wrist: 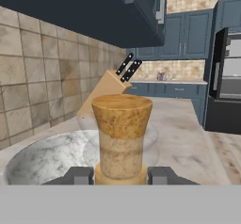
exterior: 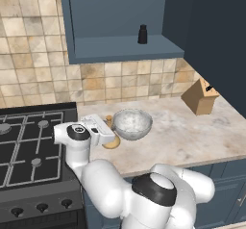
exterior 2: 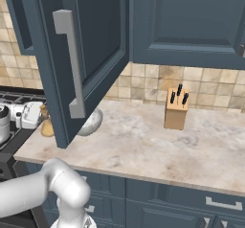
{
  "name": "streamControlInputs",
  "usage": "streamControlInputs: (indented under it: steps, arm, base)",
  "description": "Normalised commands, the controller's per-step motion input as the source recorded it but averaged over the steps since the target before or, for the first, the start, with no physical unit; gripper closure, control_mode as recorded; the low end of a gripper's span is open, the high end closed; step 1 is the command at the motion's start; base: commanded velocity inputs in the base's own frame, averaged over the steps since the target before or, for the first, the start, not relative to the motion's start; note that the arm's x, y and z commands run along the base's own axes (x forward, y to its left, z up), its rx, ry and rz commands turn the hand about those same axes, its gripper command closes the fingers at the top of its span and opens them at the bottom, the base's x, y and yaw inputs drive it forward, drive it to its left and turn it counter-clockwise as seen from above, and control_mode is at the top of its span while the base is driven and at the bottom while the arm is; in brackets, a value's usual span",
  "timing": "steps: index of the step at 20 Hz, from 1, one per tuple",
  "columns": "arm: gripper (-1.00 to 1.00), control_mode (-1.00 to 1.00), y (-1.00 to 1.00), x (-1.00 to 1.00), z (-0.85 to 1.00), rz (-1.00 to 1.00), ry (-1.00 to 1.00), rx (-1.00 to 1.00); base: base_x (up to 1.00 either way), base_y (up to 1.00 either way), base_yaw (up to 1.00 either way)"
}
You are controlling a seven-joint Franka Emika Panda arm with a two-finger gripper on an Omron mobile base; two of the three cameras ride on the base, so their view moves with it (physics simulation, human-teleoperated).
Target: Retrieve the bottle and the shaker from the cabinet and place them next to the mixing bowl on the counter. Then add garlic from the fridge to the mixing bowl.
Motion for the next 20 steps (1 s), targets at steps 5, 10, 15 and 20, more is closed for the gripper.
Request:
streamControlInputs:
  steps: [5,10,15,20]
  arm:
    - [1.0,-1.0,-0.15,0.27,-0.07,0.0,0.0,0.0]
    - [1.0,-1.0,0.0,0.01,-0.26,0.0,0.01,0.04]
    - [1.0,-1.0,0.0,0.0,-0.32,0.0,0.0,0.01]
    - [1.0,-1.0,0.0,0.01,-0.19,0.0,-0.02,0.0]
  base:
    - [0.0,0.0,0.0]
    - [0.0,0.0,0.0]
    - [0.0,0.0,0.0]
    - [0.0,0.0,0.0]
